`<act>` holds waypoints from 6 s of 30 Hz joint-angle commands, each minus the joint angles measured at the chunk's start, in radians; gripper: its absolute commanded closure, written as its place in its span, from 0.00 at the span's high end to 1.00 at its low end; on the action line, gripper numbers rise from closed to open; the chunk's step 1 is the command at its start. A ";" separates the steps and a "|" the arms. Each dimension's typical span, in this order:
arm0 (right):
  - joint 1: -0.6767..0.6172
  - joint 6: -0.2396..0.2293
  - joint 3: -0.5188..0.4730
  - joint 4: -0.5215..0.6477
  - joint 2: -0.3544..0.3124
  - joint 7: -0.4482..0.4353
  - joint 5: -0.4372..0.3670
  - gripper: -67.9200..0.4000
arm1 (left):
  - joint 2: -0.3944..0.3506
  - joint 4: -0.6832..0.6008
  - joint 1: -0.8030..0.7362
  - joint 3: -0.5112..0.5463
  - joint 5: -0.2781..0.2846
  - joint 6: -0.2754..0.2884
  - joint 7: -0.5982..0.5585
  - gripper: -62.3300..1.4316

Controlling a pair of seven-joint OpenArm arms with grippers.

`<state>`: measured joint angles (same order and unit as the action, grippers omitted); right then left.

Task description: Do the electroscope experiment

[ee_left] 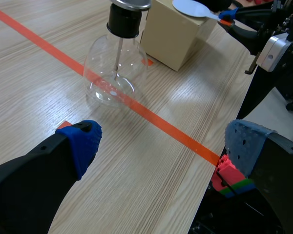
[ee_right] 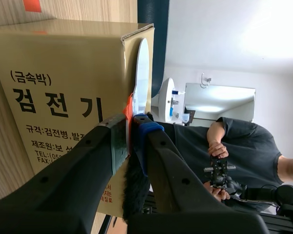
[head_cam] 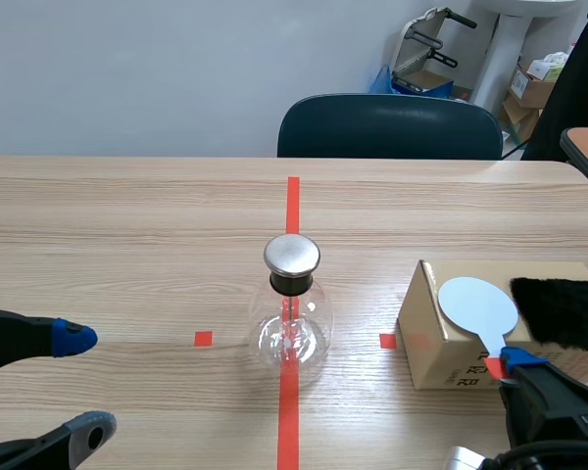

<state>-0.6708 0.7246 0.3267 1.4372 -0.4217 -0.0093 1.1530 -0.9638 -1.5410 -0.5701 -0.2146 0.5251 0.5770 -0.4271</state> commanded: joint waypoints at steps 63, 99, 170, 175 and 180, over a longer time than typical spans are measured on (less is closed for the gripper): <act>0.009 0.058 -0.008 0.021 -0.007 0.004 0.003 0.02 | 0.010 -0.023 0.005 0.008 0.010 -0.006 -0.026 0.87; 0.009 0.058 -0.008 0.021 -0.007 0.004 0.003 0.02 | 0.010 -0.023 0.005 0.008 0.010 -0.009 -0.026 0.87; 0.051 0.058 0.078 0.274 -0.071 0.174 0.009 0.03 | 0.404 0.298 0.403 -0.317 -0.201 -0.306 -0.018 0.08; 0.101 0.058 0.168 0.273 -0.071 0.252 0.039 0.03 | 0.443 0.349 0.452 -0.356 -0.201 -0.340 -0.019 0.08; 0.139 0.045 0.240 0.264 -0.064 0.320 0.077 0.03 | 0.471 0.400 0.502 -0.401 -0.200 -0.355 -0.020 0.08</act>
<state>-0.5453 0.7216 0.5755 1.7008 -0.4877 0.3031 1.2190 -0.5003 -1.1290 -0.0753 -0.6155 0.3176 0.2253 -0.4313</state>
